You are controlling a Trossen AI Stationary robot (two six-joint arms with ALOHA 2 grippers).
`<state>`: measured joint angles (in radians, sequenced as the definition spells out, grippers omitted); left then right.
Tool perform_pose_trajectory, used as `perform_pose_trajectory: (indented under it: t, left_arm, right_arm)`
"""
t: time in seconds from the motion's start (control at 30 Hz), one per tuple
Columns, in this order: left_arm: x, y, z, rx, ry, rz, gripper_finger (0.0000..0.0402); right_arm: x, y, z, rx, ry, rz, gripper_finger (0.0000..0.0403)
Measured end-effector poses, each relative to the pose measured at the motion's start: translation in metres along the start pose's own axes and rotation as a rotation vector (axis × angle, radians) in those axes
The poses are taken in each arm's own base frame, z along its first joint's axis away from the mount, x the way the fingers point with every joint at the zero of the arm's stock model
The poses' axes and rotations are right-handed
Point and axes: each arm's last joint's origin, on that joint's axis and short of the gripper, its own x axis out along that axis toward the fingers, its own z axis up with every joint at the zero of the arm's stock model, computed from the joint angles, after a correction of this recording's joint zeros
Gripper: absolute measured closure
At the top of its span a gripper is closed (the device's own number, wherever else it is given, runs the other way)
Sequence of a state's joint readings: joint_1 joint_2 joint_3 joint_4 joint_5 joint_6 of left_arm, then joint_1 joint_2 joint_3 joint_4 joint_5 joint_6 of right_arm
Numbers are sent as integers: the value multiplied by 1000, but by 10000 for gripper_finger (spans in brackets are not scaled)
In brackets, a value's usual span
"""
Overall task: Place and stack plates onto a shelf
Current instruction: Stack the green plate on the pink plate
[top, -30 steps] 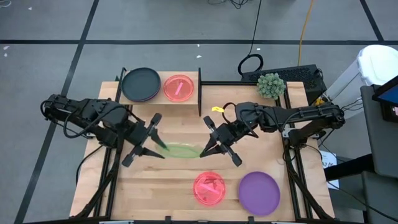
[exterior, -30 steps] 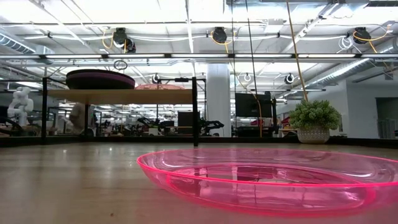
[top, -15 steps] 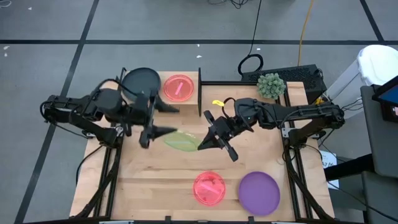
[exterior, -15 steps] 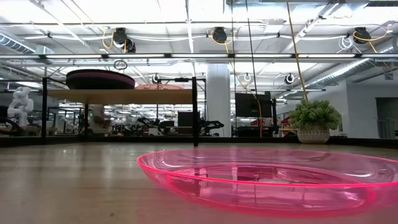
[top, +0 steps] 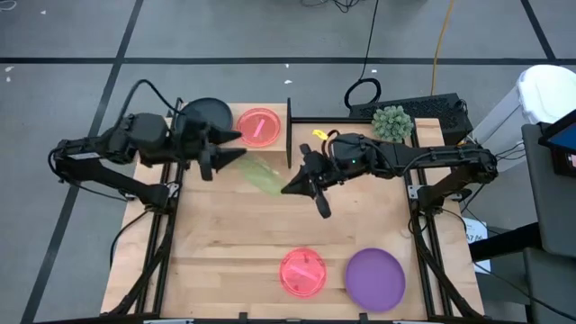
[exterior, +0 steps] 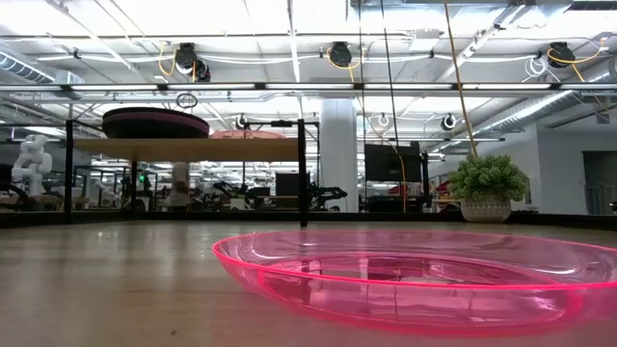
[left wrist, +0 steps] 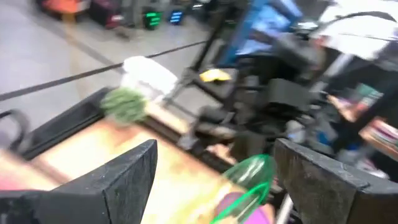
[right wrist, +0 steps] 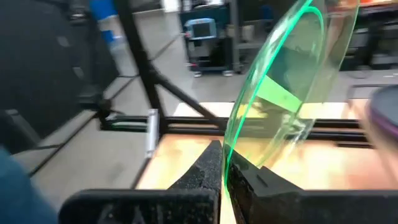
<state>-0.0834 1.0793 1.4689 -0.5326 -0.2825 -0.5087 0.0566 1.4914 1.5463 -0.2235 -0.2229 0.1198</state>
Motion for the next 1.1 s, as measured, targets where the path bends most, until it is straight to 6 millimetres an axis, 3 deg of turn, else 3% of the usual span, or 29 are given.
perform_pose_trajectory:
  t: [0.27, 0.53, 0.73, 0.9, 1.1]
  left_arm:
    - [-48, 35, -10, -160, 46, 382, 76]
    - [-77, 45, -15, -145, 138, 376, 76]
    - [-78, 43, -17, -132, 194, 310, 76]
    - [-64, 43, -26, -41, 201, 276, 78]
    - [-46, 44, -42, -6, 131, 155, 119]
  right_arm:
    - [-1, -7, 3, 114, -63, -243, 403]
    - [-6, -25, 6, 186, -125, -431, 403]
    - [-14, -48, 8, 224, -140, -499, 403]
    - [-20, -69, 8, 160, -117, -561, 403]
    - [-25, -96, 4, 136, -80, -533, 403]
